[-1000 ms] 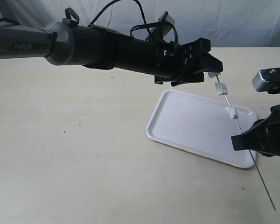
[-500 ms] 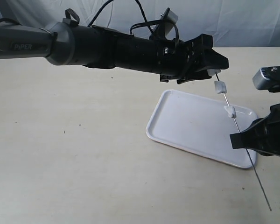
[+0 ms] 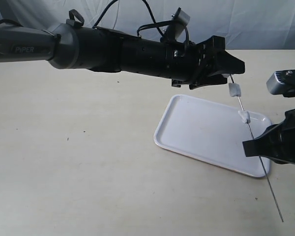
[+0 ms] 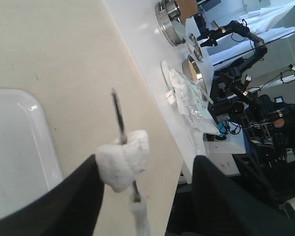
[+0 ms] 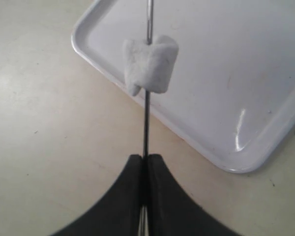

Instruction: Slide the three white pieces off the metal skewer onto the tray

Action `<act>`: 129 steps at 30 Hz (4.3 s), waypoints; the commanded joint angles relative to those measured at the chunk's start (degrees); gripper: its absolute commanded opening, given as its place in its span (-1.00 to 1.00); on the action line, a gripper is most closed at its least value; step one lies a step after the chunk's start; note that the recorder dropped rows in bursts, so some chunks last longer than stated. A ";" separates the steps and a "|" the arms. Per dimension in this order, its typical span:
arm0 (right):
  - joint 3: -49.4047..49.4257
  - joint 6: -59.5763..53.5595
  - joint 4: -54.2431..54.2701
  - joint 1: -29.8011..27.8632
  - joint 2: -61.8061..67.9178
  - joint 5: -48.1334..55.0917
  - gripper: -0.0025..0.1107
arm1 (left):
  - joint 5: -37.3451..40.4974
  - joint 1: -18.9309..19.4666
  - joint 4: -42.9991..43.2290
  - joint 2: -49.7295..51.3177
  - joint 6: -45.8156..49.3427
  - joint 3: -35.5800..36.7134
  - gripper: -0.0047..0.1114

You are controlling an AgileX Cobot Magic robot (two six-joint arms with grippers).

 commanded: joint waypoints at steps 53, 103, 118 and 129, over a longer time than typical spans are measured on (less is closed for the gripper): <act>1.99 -0.50 -1.69 -0.34 -0.32 4.69 -0.97 | -1.72 1.36 -0.97 -0.20 1.40 -1.06 -0.92; 6.51 -2.86 3.29 3.86 -0.32 3.35 -0.97 | -6.94 1.26 3.03 -0.09 1.48 -6.14 -0.57; -3.43 8.51 -11.14 3.86 -9.07 10.61 -0.97 | -9.24 2.73 38.84 -0.09 -20.26 -6.03 -0.92; -3.72 9.05 -12.01 3.86 -9.07 11.03 -0.97 | 6.20 4.81 27.53 -0.09 -16.26 -5.78 -0.32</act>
